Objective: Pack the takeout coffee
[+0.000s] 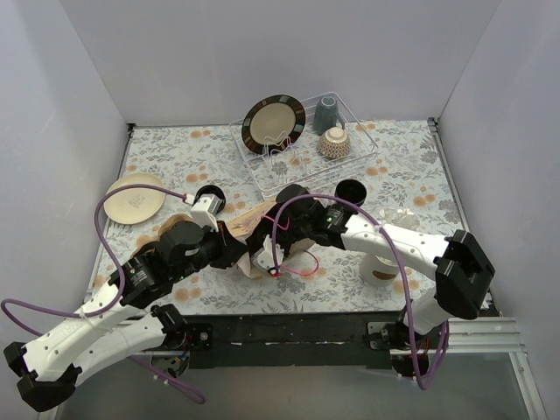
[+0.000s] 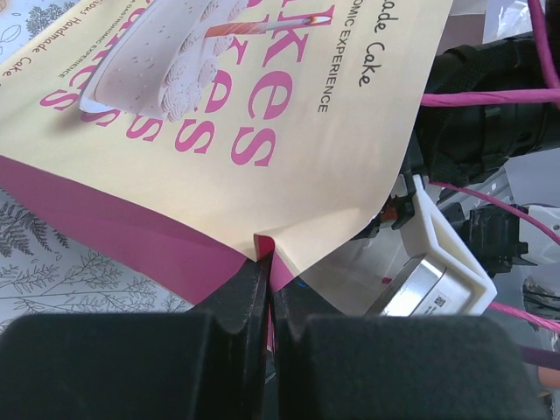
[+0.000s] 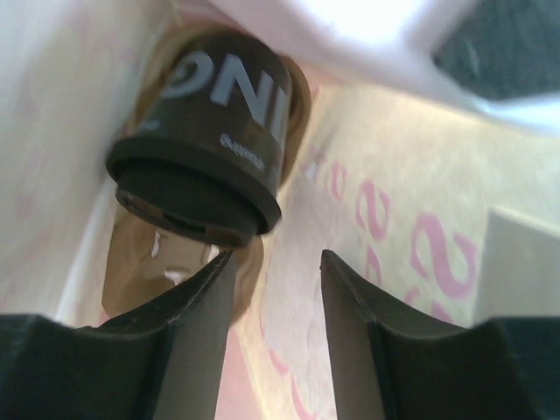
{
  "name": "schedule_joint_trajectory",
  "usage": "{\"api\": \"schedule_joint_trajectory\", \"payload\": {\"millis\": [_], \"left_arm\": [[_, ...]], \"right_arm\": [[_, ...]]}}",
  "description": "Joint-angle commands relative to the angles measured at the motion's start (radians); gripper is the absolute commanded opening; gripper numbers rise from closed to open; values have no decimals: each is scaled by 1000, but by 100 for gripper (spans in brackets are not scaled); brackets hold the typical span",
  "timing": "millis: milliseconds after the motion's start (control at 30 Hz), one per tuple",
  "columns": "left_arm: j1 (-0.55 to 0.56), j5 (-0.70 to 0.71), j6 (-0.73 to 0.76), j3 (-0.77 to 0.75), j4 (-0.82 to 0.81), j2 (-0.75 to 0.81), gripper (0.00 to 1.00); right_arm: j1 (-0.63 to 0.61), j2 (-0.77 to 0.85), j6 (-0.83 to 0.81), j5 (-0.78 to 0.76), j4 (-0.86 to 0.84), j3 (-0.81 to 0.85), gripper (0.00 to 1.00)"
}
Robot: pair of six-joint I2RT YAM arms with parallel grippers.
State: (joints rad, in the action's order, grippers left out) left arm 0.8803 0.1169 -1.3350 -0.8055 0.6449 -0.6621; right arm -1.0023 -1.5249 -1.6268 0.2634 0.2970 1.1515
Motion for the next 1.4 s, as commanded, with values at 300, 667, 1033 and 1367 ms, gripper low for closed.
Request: {"api": "schedule_joint_trajectory", "payload": {"millis": [300,667,1033,1367], "left_arm": [[5,-40,13,17,-59,-30,0],[5,-40,3,14,-60,-13,0],[5,-22,5,8,-28,2,0],[5,-6,5,2,7,4,0]], "right_arm": [[-32,-55,-168,47,37,66,53],[-52,-123,-214,-32,44,97,42],[-53,-100,-232,-66,74,67,11],[-53,-61,-234,-108,30,63,1]]}}
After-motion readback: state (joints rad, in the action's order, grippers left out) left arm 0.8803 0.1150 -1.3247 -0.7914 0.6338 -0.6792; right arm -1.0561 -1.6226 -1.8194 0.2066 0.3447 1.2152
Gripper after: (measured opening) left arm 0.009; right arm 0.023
